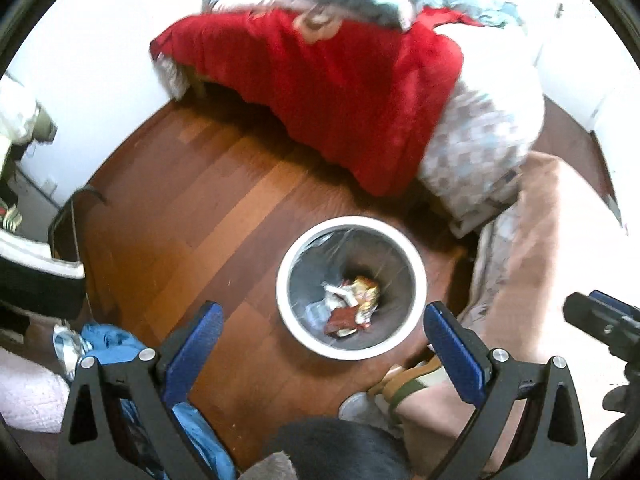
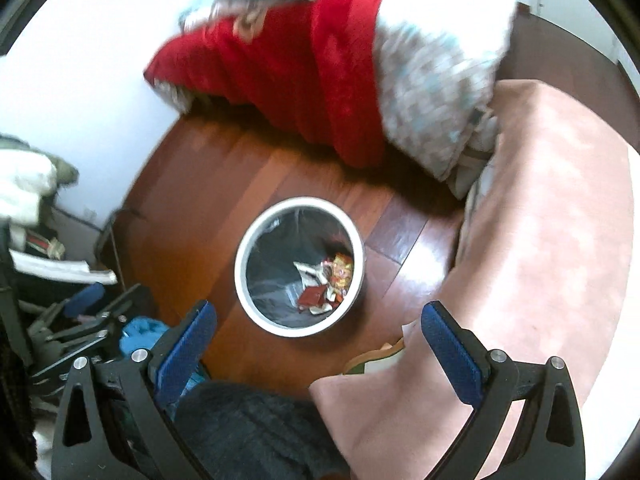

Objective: Collect trash
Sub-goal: 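Withdraw both tools from the bin back over the table, then grasp the pink toothpaste box with the left tool while the right tool grasps the yellow cigarette pack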

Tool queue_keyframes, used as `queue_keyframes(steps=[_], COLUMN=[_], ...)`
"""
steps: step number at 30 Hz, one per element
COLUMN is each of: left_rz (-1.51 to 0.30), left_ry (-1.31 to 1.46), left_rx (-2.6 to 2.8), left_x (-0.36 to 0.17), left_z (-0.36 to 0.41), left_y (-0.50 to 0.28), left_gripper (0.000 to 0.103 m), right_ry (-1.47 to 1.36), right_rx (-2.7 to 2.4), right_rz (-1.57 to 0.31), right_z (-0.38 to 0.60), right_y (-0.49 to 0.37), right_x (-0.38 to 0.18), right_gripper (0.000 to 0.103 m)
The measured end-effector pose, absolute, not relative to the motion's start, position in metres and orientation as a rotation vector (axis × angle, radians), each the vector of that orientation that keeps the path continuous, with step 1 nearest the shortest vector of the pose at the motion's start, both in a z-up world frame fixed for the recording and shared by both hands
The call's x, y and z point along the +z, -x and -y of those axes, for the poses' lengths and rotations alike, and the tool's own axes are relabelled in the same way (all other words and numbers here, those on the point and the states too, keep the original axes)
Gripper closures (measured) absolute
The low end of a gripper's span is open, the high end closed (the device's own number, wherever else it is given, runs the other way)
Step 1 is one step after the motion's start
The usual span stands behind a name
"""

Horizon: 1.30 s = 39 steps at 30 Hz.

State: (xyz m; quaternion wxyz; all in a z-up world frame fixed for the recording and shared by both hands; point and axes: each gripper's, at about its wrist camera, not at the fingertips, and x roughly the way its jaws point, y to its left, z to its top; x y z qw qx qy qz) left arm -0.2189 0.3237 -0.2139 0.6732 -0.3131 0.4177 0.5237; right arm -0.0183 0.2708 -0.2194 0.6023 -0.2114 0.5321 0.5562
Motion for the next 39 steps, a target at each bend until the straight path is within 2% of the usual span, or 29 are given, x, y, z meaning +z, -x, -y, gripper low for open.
queue_keyframes(steps=[5,9,20,24,29,33,35,36,39], left_rz=[-0.919,-0.950,-1.126,-1.169,-1.205,-1.231,-1.228,-1.229,-1.230], left_ry=[0.636,0.608,0.524,0.480,0.439,0.420,0.408,0.401,0.395], left_rx=[1.095,1.000,0.784,0.761,0.754,0.752,0.756,0.757,0.754], left_x=[-0.194,-0.201,-0.273,-0.290,-0.307,-0.318,-0.318,-0.317,-0.317], left_z=[-0.299,-0.276,-0.188,-0.163,-0.145,-0.136,-0.134,-0.133,-0.132], left_y=[0.159,0.092,-0.112,-0.152,-0.182,-0.195,-0.198,-0.199,-0.200], left_gripper=[0.001,0.001,0.001,0.001,0.001,0.001,0.001,0.001,0.001], right_ry=[0.395,0.371,0.575,0.834,1.105,1.113,1.016,0.975,0.906], right_rx=[1.187,1.043,0.678,0.727,0.849,0.922,0.950,0.956,0.933], right_rz=[-1.205,-1.188,-1.281,-1.280,-1.184,-1.217,-1.247,-1.271,-1.293], right_z=[-0.211,-0.157,-0.033,-0.027,-0.038,-0.046,-0.043,-0.040,-0.030], right_y=[-0.055,-0.126,-0.321,-0.342,-0.341,-0.347,-0.359,-0.363,-0.368], right_x=[-0.184,-0.178,-0.251,-0.281,-0.310,-0.325,-0.321,-0.321,-0.316], right_gripper=[0.000,0.000,0.000,0.000,0.000,0.000,0.006,0.016,0.023])
